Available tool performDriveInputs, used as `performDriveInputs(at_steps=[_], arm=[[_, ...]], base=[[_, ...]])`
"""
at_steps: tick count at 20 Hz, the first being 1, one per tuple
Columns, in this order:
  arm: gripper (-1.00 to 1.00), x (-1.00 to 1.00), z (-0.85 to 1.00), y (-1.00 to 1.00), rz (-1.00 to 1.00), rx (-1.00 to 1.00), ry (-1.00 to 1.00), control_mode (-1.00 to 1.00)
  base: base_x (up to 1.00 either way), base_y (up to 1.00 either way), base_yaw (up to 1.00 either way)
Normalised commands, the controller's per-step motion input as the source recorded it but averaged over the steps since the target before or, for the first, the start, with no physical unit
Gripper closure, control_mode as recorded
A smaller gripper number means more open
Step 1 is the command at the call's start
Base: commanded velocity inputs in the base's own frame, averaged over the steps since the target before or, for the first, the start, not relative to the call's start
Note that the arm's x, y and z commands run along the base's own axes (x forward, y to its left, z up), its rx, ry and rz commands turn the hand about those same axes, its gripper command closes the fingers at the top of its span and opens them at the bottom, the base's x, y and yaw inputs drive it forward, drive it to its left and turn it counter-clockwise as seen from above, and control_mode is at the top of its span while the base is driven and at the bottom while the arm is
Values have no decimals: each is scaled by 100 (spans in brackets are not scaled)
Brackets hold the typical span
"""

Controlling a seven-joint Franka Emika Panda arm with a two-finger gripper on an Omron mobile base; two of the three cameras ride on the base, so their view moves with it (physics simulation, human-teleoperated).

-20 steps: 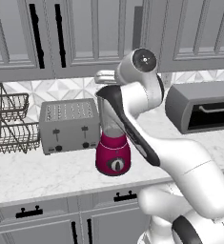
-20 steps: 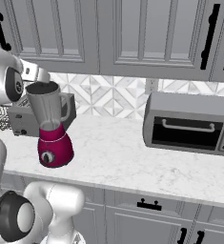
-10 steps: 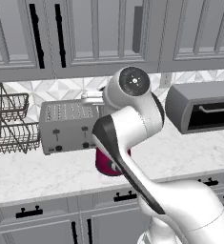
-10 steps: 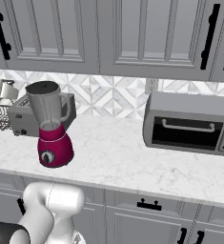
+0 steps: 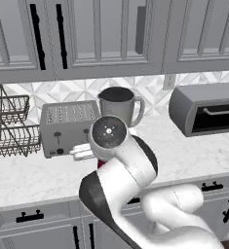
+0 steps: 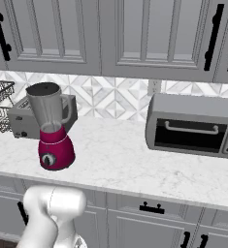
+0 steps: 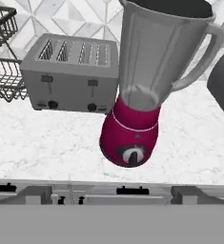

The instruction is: Close the lid blender by securely placing the lid on top.

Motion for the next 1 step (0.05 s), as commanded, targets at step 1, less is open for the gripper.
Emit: performDriveInputs(at_steps=[1], arm=[[-100,0,0,-16,-1,6,0,-100]], base=[[0,0,0]])
